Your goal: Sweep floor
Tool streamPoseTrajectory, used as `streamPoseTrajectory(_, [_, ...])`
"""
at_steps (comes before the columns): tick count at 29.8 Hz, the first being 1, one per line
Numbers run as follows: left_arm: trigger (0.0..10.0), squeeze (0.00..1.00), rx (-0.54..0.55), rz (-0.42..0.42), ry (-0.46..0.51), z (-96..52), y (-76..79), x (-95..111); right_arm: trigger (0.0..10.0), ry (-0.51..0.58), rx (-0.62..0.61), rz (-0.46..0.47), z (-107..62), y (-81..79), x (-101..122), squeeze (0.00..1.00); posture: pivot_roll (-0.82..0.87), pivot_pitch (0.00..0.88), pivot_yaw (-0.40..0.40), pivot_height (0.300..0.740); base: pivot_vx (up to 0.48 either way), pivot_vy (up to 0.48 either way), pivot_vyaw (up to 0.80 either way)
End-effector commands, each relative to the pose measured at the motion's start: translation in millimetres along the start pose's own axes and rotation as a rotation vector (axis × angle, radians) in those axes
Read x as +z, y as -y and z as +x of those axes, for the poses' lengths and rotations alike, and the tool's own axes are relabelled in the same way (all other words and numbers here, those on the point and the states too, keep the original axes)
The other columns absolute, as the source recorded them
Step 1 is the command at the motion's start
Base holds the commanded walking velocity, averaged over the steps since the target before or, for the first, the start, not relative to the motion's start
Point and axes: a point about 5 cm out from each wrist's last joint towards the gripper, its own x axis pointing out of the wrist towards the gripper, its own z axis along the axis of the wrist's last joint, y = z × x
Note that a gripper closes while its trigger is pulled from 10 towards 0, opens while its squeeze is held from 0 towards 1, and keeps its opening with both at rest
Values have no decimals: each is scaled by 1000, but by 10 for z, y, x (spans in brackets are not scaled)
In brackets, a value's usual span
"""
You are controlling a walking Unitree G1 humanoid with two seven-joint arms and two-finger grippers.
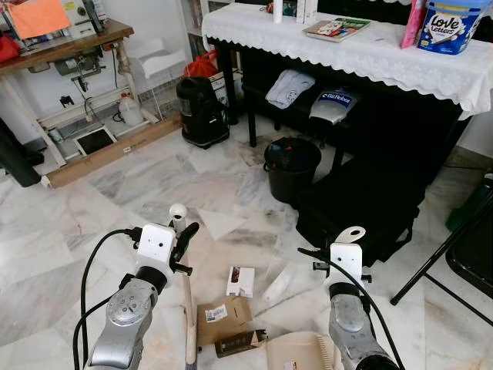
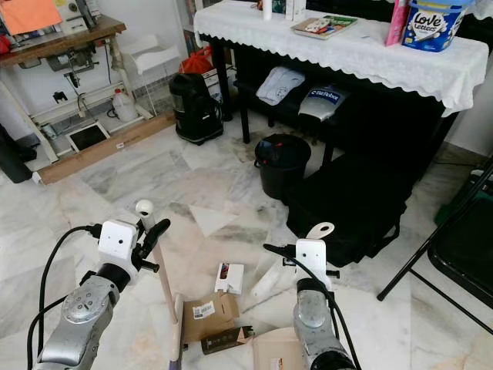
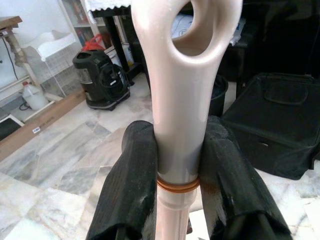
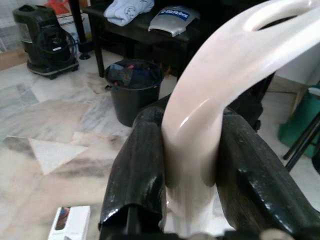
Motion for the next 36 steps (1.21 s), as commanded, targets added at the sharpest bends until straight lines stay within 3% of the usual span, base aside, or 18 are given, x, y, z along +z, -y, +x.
streamPoseTrajectory(1, [10000,0,11,16,31,14,-56,97,10000,-164,1,37,-149,-45,-270,0,121,25,127,740,0,0,0])
streamPoseTrajectory(7, [10000,0,16,16,25,2,-70,87,10000,-246,-63,135,-145,75,-353,0,122,30,122,740,0,0,0])
streamPoseTrajectory(14, [10000,0,12,13,23,21,-59,87,10000,-337,-94,241,-137,84,-406,0,117,33,121,740,0,0,0])
streamPoseTrajectory(22, [10000,0,12,11,12,23,-63,78,10000,-439,-108,286,-146,88,-477,0,119,46,121,740,0,0,0])
streamPoseTrajectory(25, [10000,0,14,10,11,24,-64,76,10000,-414,-106,275,-134,94,-454,0,116,49,122,740,0,0,0])
streamPoseTrajectory(29, [10000,0,23,3,19,29,-52,79,10000,-249,-56,123,-54,94,-276,0,111,46,119,740,0,0,0])
streamPoseTrajectory(32, [10000,0,28,3,23,27,-54,84,10000,-180,-69,92,-21,108,-188,0,107,40,117,740,0,0,0])
streamPoseTrajectory(35, [10000,0,36,2,27,22,-51,80,10000,16,-109,54,66,167,89,0,102,32,114,740,0,0,0])
streamPoseTrajectory(36, [10000,0,36,2,27,22,-51,80,10000,16,-109,54,66,167,89,0,102,32,114,740,0,0,0])
